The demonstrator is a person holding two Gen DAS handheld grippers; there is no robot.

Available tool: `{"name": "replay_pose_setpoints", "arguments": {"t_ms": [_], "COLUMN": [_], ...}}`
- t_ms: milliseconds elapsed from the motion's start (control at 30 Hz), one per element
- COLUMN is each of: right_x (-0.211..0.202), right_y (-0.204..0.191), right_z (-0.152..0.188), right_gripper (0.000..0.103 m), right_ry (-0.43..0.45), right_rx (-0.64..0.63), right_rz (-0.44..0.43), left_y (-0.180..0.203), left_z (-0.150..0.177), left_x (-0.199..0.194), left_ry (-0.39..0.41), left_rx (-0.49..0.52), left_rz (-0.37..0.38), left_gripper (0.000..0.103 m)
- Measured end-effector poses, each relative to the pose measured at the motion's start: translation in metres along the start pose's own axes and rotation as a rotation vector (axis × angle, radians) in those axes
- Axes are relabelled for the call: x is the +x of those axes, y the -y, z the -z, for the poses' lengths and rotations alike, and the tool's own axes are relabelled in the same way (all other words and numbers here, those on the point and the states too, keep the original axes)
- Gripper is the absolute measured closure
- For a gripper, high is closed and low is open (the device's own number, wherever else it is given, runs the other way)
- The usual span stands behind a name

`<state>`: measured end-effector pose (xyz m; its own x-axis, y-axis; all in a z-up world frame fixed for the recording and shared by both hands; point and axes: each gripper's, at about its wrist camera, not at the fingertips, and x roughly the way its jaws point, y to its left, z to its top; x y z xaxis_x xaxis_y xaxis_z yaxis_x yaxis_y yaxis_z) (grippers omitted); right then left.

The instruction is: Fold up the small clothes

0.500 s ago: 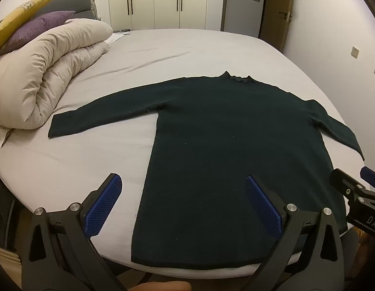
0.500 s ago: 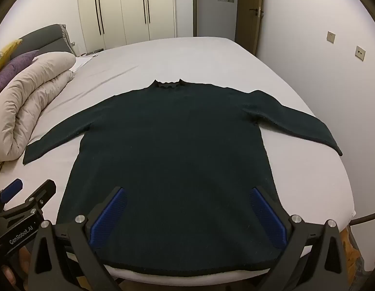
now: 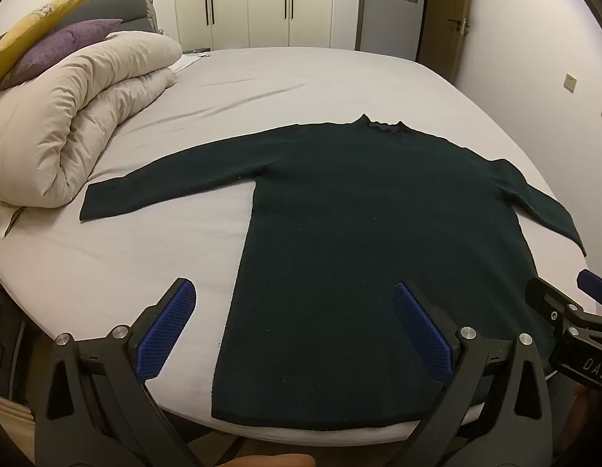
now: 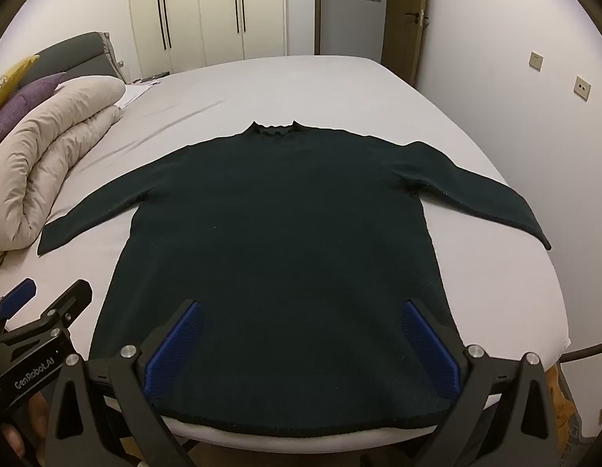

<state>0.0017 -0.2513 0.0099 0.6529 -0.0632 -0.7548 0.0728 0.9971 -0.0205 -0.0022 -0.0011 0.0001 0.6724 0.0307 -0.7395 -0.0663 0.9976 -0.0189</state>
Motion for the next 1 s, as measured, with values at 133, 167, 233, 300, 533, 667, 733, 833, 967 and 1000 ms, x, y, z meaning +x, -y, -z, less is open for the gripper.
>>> {"name": "replay_pose_setpoints", "arguments": {"t_ms": [133, 167, 233, 300, 533, 667, 733, 833, 967, 1000], "right_x": [0.0023, 0.0023, 0.0023, 0.0018, 0.0009, 0.0006, 0.0006, 0.0006, -0.0001, -0.0005], "right_y": [-0.0022, -0.0023, -0.0017, -0.0026, -0.0018, -0.0014, -0.0015, -0.0014, -0.0018, -0.0021], "right_z": [0.0026, 0.0024, 0.0019, 0.0024, 0.0020, 0.0019, 0.0017, 0.0017, 0.0023, 0.0028], "right_gripper": [0.000, 0.000, 0.000, 0.000, 0.000, 0.000, 0.000, 0.000, 0.000, 0.000], "right_ry": [-0.001, -0.001, -0.002, 0.000, 0.000, 0.000, 0.000, 0.000, 0.001, 0.001], "right_rx": [-0.003, -0.003, -0.004, -0.005, -0.006, -0.006, -0.006, -0.007, -0.008, -0.008], "right_rz": [0.004, 0.004, 0.003, 0.004, 0.003, 0.003, 0.003, 0.002, 0.002, 0.003], "left_y": [0.0028, 0.0032, 0.0029, 0.0033, 0.0032, 0.0033, 0.0031, 0.0030, 0.0015, 0.0015], "left_z": [-0.0014, -0.0015, -0.0015, -0.0013, -0.0017, -0.0014, -0.0015, -0.0013, -0.0008, -0.0009], "left_x": [0.0000, 0.0000, 0.0000, 0.0003, -0.0007, -0.0006, -0.0006, -0.0006, -0.0026, -0.0025], "left_ry": [0.000, 0.000, 0.001, 0.001, 0.002, 0.003, 0.002, 0.002, 0.002, 0.002], "left_rx": [0.000, 0.000, -0.001, -0.001, -0.002, -0.001, -0.001, -0.001, -0.003, -0.002], "left_rz": [0.000, 0.000, 0.000, -0.002, -0.001, -0.002, -0.001, -0.002, -0.002, -0.001], "left_gripper": [0.000, 0.000, 0.000, 0.000, 0.000, 0.000, 0.000, 0.000, 0.000, 0.000]}}
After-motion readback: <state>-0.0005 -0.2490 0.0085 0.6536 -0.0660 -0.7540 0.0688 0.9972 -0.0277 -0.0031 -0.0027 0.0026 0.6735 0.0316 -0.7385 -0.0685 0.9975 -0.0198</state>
